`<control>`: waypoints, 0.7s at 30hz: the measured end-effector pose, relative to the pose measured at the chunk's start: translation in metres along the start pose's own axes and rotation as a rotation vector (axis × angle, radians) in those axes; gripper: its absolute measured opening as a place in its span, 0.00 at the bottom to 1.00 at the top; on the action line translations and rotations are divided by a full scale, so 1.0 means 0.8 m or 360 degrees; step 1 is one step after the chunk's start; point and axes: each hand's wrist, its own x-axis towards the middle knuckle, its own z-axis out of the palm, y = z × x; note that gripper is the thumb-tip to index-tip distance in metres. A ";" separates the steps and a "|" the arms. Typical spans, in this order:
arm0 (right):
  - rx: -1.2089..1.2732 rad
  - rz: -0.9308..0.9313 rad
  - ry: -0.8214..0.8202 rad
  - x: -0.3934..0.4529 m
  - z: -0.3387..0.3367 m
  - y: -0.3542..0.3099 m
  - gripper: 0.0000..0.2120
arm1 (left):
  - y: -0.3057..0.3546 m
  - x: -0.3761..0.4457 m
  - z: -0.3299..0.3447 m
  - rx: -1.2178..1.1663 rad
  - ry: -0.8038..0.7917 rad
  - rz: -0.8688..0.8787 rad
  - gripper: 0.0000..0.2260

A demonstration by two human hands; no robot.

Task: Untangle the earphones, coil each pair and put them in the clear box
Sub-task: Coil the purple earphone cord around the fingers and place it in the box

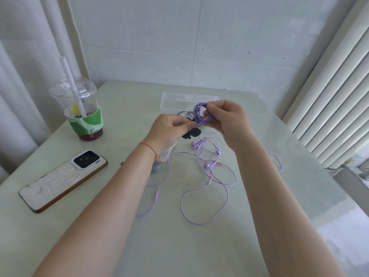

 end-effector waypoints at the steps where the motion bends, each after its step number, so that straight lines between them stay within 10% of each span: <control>1: -0.0019 -0.0021 0.0028 0.000 0.000 -0.001 0.03 | 0.001 0.000 0.001 0.0008 -0.0009 -0.0007 0.06; 14: -0.0888 -0.0468 0.0272 0.000 0.021 0.012 0.02 | 0.001 0.003 0.008 -0.0125 -0.0029 0.0023 0.01; 21: -0.1061 -0.0684 0.0347 -0.003 0.025 0.019 0.02 | 0.001 0.003 0.011 -0.0349 -0.0099 -0.0005 0.15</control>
